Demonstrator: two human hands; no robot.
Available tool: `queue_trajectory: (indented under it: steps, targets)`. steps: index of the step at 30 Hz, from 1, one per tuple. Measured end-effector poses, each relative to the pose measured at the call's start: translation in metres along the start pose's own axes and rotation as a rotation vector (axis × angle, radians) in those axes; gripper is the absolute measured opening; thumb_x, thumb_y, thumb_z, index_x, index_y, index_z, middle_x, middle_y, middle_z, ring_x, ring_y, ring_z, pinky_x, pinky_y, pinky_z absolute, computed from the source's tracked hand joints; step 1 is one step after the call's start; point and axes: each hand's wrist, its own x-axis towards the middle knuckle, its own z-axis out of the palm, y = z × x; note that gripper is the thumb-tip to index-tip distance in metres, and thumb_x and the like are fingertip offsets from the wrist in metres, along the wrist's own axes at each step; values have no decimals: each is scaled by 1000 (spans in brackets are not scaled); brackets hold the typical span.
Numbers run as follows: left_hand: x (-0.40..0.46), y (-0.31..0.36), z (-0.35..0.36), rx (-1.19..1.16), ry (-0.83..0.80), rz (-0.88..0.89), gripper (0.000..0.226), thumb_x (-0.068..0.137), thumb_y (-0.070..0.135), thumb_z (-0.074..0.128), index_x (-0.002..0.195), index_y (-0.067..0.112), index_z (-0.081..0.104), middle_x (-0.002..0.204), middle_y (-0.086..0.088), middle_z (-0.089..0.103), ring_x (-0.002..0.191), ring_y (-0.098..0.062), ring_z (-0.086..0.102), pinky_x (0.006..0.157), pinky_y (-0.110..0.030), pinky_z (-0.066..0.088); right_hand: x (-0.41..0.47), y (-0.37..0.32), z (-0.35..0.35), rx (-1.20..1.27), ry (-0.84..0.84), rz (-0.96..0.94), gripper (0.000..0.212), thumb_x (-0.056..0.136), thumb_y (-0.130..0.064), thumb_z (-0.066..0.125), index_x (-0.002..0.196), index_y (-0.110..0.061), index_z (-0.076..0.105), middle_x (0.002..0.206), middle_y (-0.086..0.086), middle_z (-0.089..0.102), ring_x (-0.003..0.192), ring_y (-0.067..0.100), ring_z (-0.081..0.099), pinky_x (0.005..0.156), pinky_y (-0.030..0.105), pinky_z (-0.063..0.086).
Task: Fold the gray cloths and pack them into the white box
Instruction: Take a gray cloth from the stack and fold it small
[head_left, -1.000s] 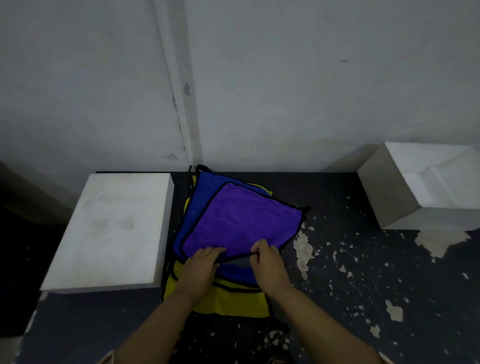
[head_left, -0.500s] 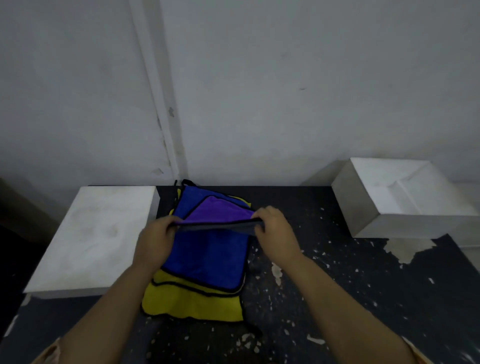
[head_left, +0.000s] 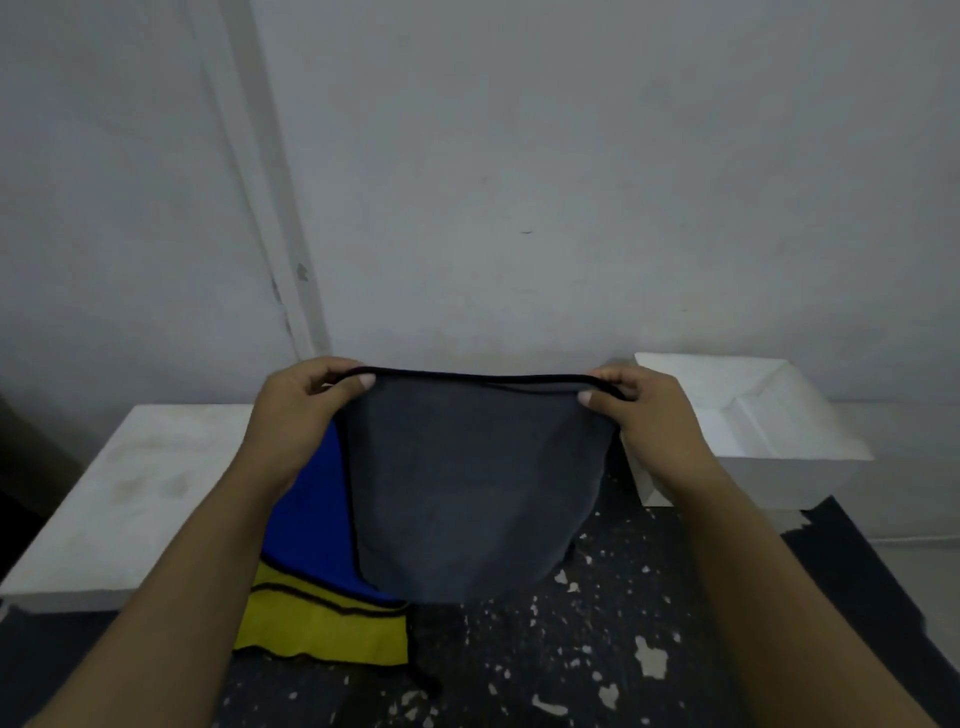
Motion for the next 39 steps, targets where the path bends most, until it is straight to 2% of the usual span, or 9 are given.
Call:
queue_trajectory:
  steps: [4, 15, 19, 22, 24, 27, 32, 36, 39]
  targets:
    - [7, 1, 23, 0, -92, -60, 11, 86, 11, 63, 88, 18, 72, 78, 11, 74, 72, -1, 66, 60, -9, 50, 11, 11, -30, 101, -17, 86, 15, 83, -5, 66, 83, -18, 72, 75, -10, 74, 70, 0, 69, 58, 7, 49]
    - [-11, -15, 64, 39, -190, -65, 19, 88, 15, 60, 94, 29, 72, 97, 12, 73, 93, -1, 65, 80, -15, 50, 6, 33, -91, 54, -58, 82, 18, 85, -7, 63, 81, -22, 73, 75, -10, 74, 72, -1, 67, 62, 5, 47]
    - [-45, -58, 68, 143, -248, -210, 18, 85, 18, 64, 88, 33, 74, 94, 12, 74, 90, -1, 66, 73, -16, 49, -21, 70, -100, -122, -187, 169, 18, 85, -13, 64, 84, -30, 71, 79, -15, 71, 70, -12, 63, 59, -4, 40]
    - [-75, -96, 68, 222, -329, -390, 12, 86, 24, 64, 82, 20, 75, 84, 2, 73, 80, -9, 66, 71, -21, 52, -44, 109, -101, -213, -346, 310, 14, 86, -17, 64, 94, -24, 72, 86, -9, 73, 77, -4, 66, 65, 4, 46]
    - [-93, -117, 70, 239, -368, -513, 19, 87, 22, 63, 74, 12, 72, 72, -1, 64, 71, -11, 61, 66, -24, 49, -60, 136, -101, -198, -417, 417, 10, 86, -15, 64, 89, -19, 73, 84, -4, 73, 75, 1, 67, 63, 8, 47]
    - [-114, -141, 74, 251, -365, -681, 19, 89, 17, 61, 74, 13, 73, 76, -3, 65, 72, -10, 62, 58, -20, 52, -80, 169, -97, -214, -457, 549, 9, 86, -14, 64, 80, -14, 72, 76, -4, 71, 68, 5, 63, 61, 13, 46]
    - [-125, -158, 77, 385, -359, -646, 19, 89, 18, 61, 74, 18, 72, 80, -6, 68, 73, -14, 61, 52, -15, 49, -86, 198, -86, -220, -449, 628, 13, 88, -14, 62, 75, -13, 65, 71, 0, 64, 64, 9, 55, 58, 19, 43]
    - [-114, -157, 83, 361, -273, -630, 17, 87, 16, 63, 73, 13, 73, 68, -4, 64, 60, -13, 59, 50, -24, 51, -69, 204, -77, -263, -349, 575, 14, 87, -14, 63, 73, -15, 64, 73, -2, 65, 66, 6, 57, 56, 16, 40]
    - [-95, -158, 86, 359, -200, -606, 13, 83, 16, 68, 72, 14, 75, 75, -9, 71, 68, -21, 66, 53, -28, 54, -52, 212, -70, -301, -256, 525, 11, 85, -13, 65, 76, -8, 67, 78, 6, 68, 69, 10, 58, 57, 15, 41]
